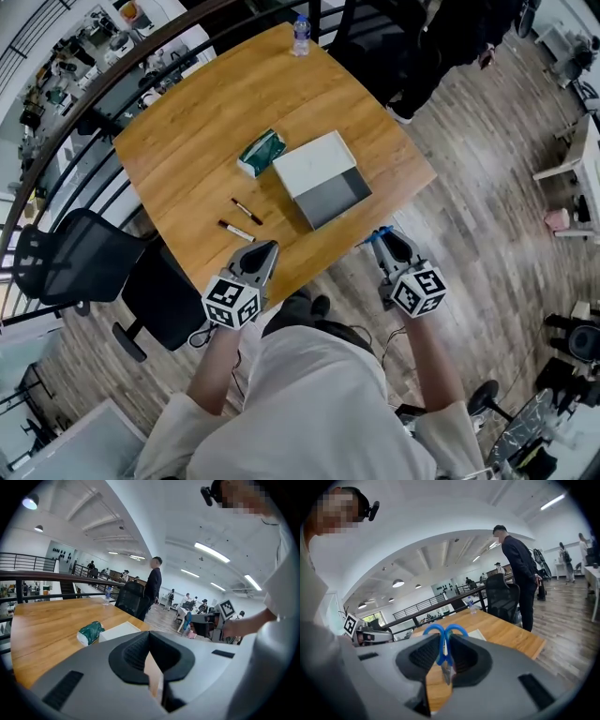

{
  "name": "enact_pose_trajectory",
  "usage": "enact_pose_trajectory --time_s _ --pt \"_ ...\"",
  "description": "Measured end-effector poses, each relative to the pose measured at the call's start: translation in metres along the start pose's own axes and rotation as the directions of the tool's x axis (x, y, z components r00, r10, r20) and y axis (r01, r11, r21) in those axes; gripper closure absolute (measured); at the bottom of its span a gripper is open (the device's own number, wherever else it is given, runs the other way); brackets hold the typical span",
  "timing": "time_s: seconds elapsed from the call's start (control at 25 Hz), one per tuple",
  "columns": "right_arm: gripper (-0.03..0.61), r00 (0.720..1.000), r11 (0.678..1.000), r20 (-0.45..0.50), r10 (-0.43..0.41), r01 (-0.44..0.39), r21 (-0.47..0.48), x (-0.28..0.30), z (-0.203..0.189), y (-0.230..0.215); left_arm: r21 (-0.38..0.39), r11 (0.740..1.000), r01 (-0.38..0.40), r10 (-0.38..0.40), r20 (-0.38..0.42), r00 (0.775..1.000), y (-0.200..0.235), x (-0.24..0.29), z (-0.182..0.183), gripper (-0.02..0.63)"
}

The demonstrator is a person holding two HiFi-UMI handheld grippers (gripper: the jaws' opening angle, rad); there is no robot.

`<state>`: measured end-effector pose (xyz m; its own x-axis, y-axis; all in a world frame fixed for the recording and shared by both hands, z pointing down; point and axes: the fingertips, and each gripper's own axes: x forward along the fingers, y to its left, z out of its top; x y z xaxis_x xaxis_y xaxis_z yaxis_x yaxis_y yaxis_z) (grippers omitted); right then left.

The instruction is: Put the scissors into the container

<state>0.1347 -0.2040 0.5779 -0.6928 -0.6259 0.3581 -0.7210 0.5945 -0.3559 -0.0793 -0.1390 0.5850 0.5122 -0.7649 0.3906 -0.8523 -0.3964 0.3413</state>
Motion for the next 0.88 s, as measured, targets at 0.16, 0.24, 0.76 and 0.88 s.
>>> enact_pose_trajectory --time_s 0.16,0.24,0.76,0.88 --pt "0.499 0.999 0.999 -0.043 -0.034 0.034 -0.008 0.04 -0.011 -0.005 -0.014 1.0 0.006 -0.006 -0.017 1.0 0.03 0.004 -0.005 0.621" --pt "0.499 0.997 0.999 -0.064 -0.05 0.05 -0.002 0.057 -0.018 -0.008 -0.017 1.0 0.011 -0.012 -0.024 1.0 0.041 0.005 -0.008 0.621" --pt "0.499 0.983 0.999 -0.178 -0.052 0.05 -0.015 0.146 -0.044 -0.033 -0.044 0.999 -0.019 0.016 -0.06 0.998 0.068 0.018 -0.019 0.621" --pt "0.499 0.98 0.997 -0.192 -0.054 0.064 0.046 0.162 -0.051 -0.049 -0.056 0.997 -0.055 0.051 -0.062 0.997 0.069 0.023 -0.018 0.621"
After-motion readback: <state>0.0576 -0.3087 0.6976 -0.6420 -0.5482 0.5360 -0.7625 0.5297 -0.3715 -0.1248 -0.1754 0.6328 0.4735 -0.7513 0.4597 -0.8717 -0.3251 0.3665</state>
